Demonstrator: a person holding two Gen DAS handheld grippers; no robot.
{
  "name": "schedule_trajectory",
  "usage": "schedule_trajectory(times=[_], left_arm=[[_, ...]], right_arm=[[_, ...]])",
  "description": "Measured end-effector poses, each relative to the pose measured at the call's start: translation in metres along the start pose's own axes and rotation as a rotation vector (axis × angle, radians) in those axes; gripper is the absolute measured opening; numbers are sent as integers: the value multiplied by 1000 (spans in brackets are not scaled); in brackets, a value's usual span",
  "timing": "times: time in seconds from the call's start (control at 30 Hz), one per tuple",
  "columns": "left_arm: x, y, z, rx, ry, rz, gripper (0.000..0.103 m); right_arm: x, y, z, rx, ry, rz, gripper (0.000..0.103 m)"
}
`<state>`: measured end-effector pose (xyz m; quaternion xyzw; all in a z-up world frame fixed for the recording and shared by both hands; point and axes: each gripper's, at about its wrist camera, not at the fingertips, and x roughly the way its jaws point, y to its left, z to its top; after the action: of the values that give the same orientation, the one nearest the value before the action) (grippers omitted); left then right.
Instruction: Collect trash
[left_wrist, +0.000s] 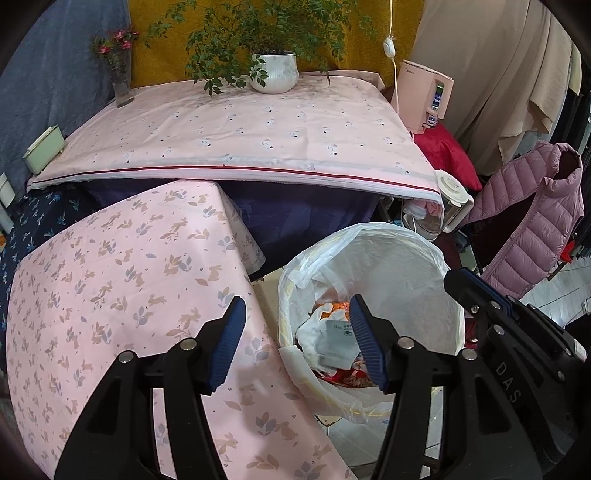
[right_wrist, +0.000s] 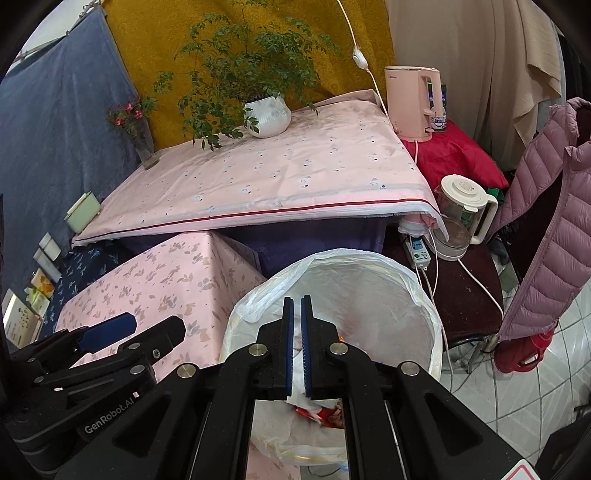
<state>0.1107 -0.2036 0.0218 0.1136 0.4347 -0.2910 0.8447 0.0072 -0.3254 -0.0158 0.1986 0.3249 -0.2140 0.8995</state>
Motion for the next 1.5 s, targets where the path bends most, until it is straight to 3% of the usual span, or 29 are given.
schedule_trajectory(times=[0.13,0.23,0.57,0.97,1.2,1.5], left_arm=[[-4,2,-3,-1,-15,20,63],[-7,4,-6,1,-20,33,64],[-15,13,-18,1,-29,75,69],[-25,26,-39,-5,-38,125,81],[-26,35,-56,-16,-33,156,90],[-25,40,-73,-16,-36,186,91]], right_arm=[[-3,2,0,-8,0,-6,11],[-6,1,0,-1,-3,-9,27],[-16,11,-7,-63,-10,-50,48],[-27,25,-25,-143,4,-85,57],[-34,29,-36,-171,7,-121,75],[-33,28,-55,-208,36,-140,92]])
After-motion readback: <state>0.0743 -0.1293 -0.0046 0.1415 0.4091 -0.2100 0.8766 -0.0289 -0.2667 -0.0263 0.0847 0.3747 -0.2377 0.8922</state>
